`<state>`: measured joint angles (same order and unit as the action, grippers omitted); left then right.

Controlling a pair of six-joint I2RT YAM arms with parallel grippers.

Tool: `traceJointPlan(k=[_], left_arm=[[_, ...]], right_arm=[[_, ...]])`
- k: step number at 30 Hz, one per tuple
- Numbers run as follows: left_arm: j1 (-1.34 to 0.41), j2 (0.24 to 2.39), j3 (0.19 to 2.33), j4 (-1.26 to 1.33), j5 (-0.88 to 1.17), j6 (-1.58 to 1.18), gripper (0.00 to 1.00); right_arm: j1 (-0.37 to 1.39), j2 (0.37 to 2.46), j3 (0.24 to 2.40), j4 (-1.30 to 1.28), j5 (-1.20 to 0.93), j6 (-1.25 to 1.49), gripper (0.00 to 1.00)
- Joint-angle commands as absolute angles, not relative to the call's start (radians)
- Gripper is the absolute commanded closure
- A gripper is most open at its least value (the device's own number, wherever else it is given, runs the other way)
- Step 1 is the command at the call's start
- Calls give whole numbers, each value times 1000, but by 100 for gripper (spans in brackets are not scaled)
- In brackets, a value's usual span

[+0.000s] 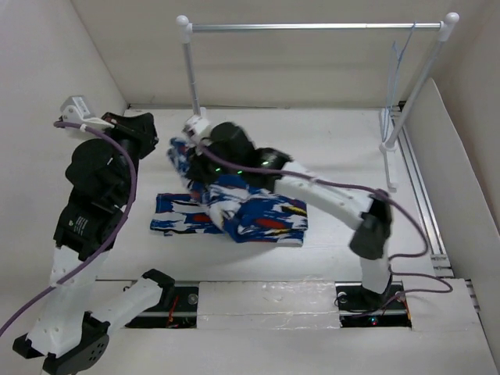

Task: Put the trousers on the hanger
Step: Fold the trousers, then grab a hanger with the right arm

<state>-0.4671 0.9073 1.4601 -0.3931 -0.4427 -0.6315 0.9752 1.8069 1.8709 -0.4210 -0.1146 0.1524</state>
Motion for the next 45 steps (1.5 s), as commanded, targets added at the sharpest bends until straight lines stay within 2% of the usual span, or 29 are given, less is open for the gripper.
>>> traceJointPlan(k=[1,2,3,4,5,6,7,8,11,12,14,15,18,19,26,32,35,38,39,41,42,43,45], left_arm=[[-463,904,1508,-515,-609,-601,97],[-463,887,1506,-517,-635,-603,94],[-463,870,1499,-514,-678,-598,88],[-463,842,1473,-506,-687,-588,67],[-463,836,1462,-515,-695,-578,59],[-463,831,1444,-531,-707,-581,54],[-463,830,1430,-557,-706,-589,51],[-463,830,1407,-563,-700,-603,50],[-463,830,1286,-535,-635,-614,49],[-463,842,1208,-523,-591,-633,49],[-454,860,1119,-460,-517,-630,49],[-454,891,1038,-425,-458,-650,49],[-454,972,900,-355,-329,-683,50],[-454,992,872,-332,-301,-707,50],[-443,1138,732,-232,-210,-785,53],[-367,1215,650,-238,-189,-788,54],[-367,1192,689,-265,-196,-761,58],[-403,1115,773,-265,-202,-700,62],[-417,1100,834,-268,-218,-683,64],[-428,1106,900,-285,-192,-635,74],[-428,1129,955,-285,-136,-623,79],[-437,1143,980,-279,-109,-609,91],[-515,1182,1055,-272,-115,-574,100]], right_arm=[[1113,2032,2078,-262,-194,155,82],[1133,2101,2144,-293,-233,152,77],[1150,2226,2219,-428,-227,149,48],[1160,2279,2299,-513,-221,134,34],[1160,2310,2384,-585,-216,124,28],[1160,2316,2369,-636,-212,98,21],[1151,2257,2321,-626,-207,86,20],[1132,2200,2136,-592,-206,77,20],[1057,1915,1802,-341,-262,106,23],[1037,1849,1619,-257,-267,133,27],[988,1685,1479,-235,-235,140,37],[971,1610,1360,-236,-215,135,51],[895,1528,1199,-265,-204,127,95],[875,1505,1092,-264,-198,127,99],[721,1390,726,-163,-196,136,100],[699,1411,658,-147,-221,150,100],[735,1329,730,-250,-184,146,100],[735,1235,897,-391,-141,106,99],[735,1218,947,-450,-127,74,93],[701,1195,1112,-517,-95,25,88],[648,1196,1171,-535,-98,-39,91],[614,1203,1233,-548,-109,-72,99],[527,1247,1420,-584,-164,-147,100]])
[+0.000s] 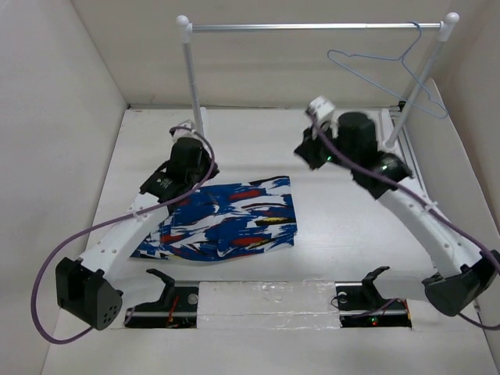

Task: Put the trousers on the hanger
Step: Grab a hanger with the right arm

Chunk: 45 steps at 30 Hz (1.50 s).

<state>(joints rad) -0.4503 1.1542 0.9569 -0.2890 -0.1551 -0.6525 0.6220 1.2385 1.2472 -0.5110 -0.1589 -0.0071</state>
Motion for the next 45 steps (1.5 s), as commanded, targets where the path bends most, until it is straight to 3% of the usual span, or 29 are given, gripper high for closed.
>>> traceJointPlan(k=[1,6,8,9,12,15,16,19,24,32,34,35,36,38,39,45], left_arm=[[-567,1195,1083,-268,-158,-562,100],[-803,1383,1351,-296,-337,-450,100],[-929,1428,1406,-322,-414,-422,100],[-965,1462,1432,-324,-426,-417,100],[-1028,1465,1396,-302,-372,-455,100],[-1039,1407,1263,-201,-220,-485,99],[-1039,1391,1234,-158,-174,-491,89],[-1039,1348,1149,-132,-138,-482,72],[-1039,1312,1080,-149,-127,-451,69],[-1039,1308,1049,-144,-126,-457,70],[-1039,1310,1055,-146,-126,-448,71],[-1019,1312,1061,-149,-120,-443,71],[-1019,1312,1062,-149,-120,-443,71],[-1009,1318,1068,-150,-106,-442,71],[-1009,1318,1075,-152,-103,-442,71],[-1000,1341,1143,-192,-133,-456,66]], right_arm=[[430,1270,1483,-598,-187,-176,100],[154,1451,1966,-736,-327,-297,98],[19,1538,2080,-808,-313,-317,80],[-30,1557,2141,-816,-327,-327,51],[-205,1586,2146,-813,-409,-321,24],[-299,1594,2097,-804,-449,-328,17],[-314,1609,2086,-814,-457,-334,16],[-356,1641,2091,-818,-474,-357,13],[-400,1733,2123,-811,-580,-354,12],[-409,1717,1967,-698,-679,-354,22],[-410,1704,1922,-652,-706,-324,36],[-410,1697,1908,-611,-733,-305,65],[-410,1697,1908,-611,-733,-305,65],[-410,1680,1884,-566,-742,-287,94],[-400,1668,1869,-540,-741,-258,99],[-299,1583,1861,-476,-612,-230,100]])
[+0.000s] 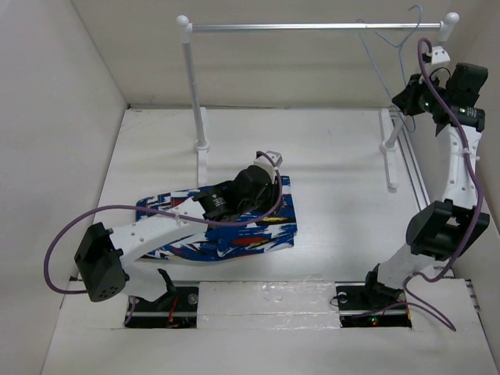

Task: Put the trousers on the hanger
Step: Grab a hanger with the right arm

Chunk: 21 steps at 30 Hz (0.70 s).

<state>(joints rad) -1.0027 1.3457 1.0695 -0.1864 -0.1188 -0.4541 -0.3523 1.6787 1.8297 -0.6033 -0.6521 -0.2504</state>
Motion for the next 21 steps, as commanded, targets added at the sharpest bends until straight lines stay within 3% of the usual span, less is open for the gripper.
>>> traceJointPlan(k=[1,6,21], left_arm=[[-1000,1342,1153,-195,-135,-456,64],[-1000,1350,1277,-235,-133,-448,52],[-989,1551,1785,-293,-5,-537,38]], right_arm=[[-269,1571,1867,-479,-576,-230,100],[-212,1519,1867,-532,-428,-229,100],[-80,1286,1461,-532,-247,-281,100]])
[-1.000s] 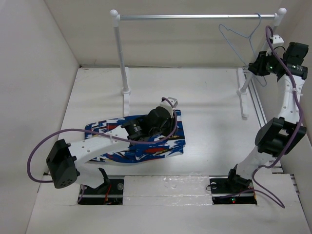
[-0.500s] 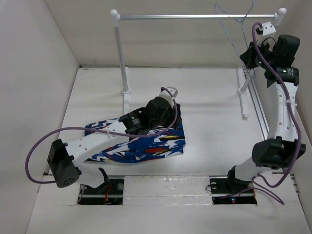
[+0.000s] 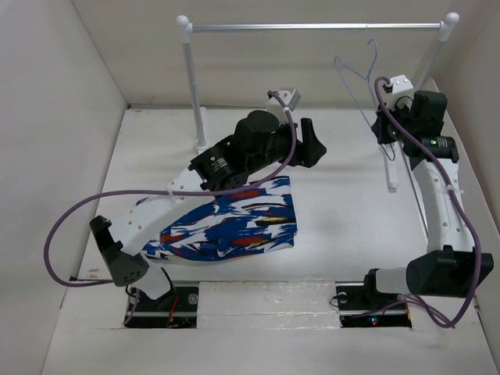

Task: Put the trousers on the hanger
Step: Grab a hanger with the right arm

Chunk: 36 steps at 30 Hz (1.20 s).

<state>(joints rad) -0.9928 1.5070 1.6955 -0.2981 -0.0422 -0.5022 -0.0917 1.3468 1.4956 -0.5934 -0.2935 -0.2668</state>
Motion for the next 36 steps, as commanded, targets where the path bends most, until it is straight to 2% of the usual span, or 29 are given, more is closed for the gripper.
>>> traceJointPlan(k=[1,5,9,15,20,25,29,30,32,34,36], left_arm=[[-989,1568,1804,-290,-5,-541,38],[-989,1680,1885,-272,-32,-572,37],[-999,1791,1940,-265,-80,-604,37],[-999,1902,1931,-192,-104,-652,37],[-990,2012,2000,-244,-147,-687,38],[-989,2029,1968,-176,-153,-709,41],[-989,2062,1971,-176,-149,-721,50],[-989,2068,1971,-182,-146,-732,59],[-989,2072,1950,-178,-147,-738,67],[-989,2075,1936,-161,-135,-741,69],[-989,2085,1939,-172,-133,-736,85]], right_arm=[[-59,1273,1442,-534,-238,-281,100],[57,1203,1294,-552,-127,-284,100],[112,1132,1145,-514,-129,-241,100],[161,1072,1036,-518,-121,-221,100],[179,1014,942,-503,-150,-193,100],[216,996,891,-496,-143,-176,100],[239,985,865,-497,-133,-161,100],[239,983,859,-502,-126,-160,100],[251,982,850,-515,-101,-155,100],[252,980,839,-535,-95,-150,100],[273,966,825,-540,-83,-129,100]])
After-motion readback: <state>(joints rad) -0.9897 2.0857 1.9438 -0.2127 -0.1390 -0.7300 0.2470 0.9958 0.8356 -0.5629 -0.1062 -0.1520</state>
